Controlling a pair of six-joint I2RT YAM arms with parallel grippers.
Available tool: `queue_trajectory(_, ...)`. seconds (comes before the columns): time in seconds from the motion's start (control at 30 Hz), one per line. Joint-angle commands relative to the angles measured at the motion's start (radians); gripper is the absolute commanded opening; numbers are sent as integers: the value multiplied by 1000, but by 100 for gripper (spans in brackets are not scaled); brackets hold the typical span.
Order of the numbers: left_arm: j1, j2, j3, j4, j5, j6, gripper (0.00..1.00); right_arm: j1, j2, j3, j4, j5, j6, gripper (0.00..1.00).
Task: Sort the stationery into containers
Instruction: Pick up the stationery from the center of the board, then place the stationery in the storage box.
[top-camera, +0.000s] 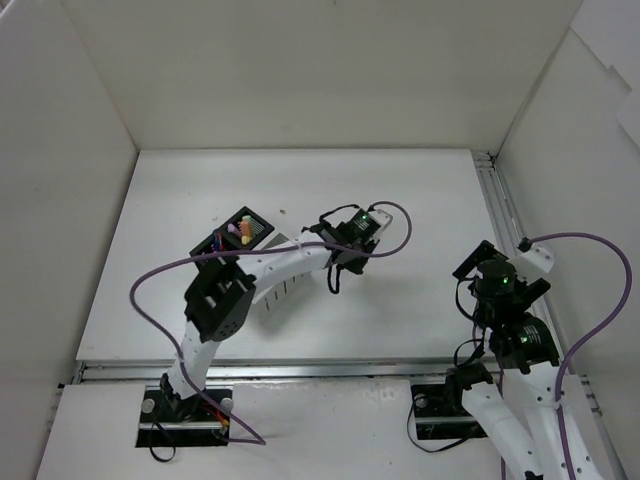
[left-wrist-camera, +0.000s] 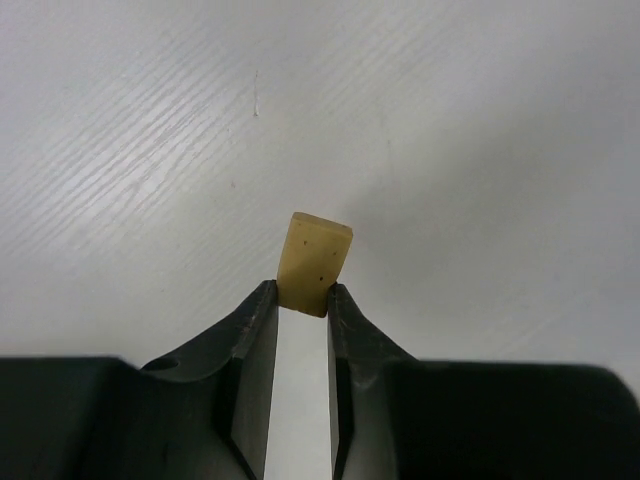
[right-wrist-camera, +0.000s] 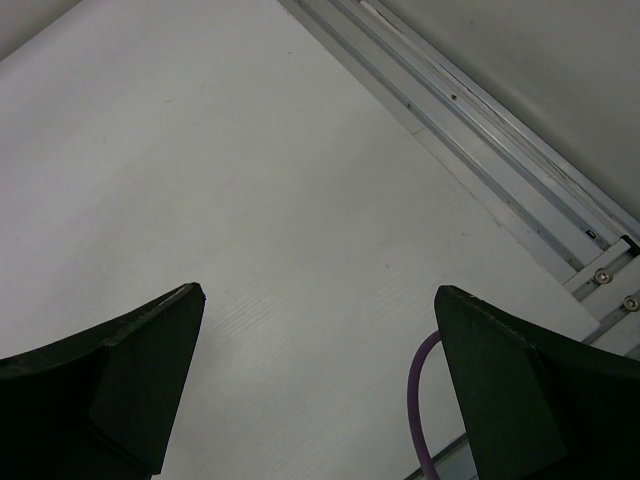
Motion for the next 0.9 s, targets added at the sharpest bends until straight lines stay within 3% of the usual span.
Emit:
queue_trajectory(0.0, 5, -285, -66, 88, 17, 57, 0, -3, 15, 2, 30, 14, -9, 98)
queue_trajectory(0.17, 27, -553, -274, 66, -110, 33, 0, -1, 18, 2, 32, 8, -11, 98)
queue_trajectory(0.4, 103, -915, -560, -133, -299, -217, 0, 0, 33, 2, 41, 1, -14, 98)
queue_trajectory(0.57, 195, -1052, -701, -145, -299, -279, 0, 0, 55, 5, 50, -9, -23, 98)
queue_trajectory(0.73, 219, -1036, -733, -187, -287, -320, 0, -1, 60, 4, 50, -13, -29, 98)
queue_trajectory(0.77, 219, -1026, -733, -194, -287, -325, 2, -1, 58, 5, 50, -12, -29, 98)
queue_trajectory(0.8, 219, -1026, -733, -201, -288, -328, 21, -3, 55, 4, 50, -9, -28, 98)
queue_trajectory(0.87, 219, -1023, -727, -225, -302, -345, 33, -1, 55, 5, 51, -10, -29, 98)
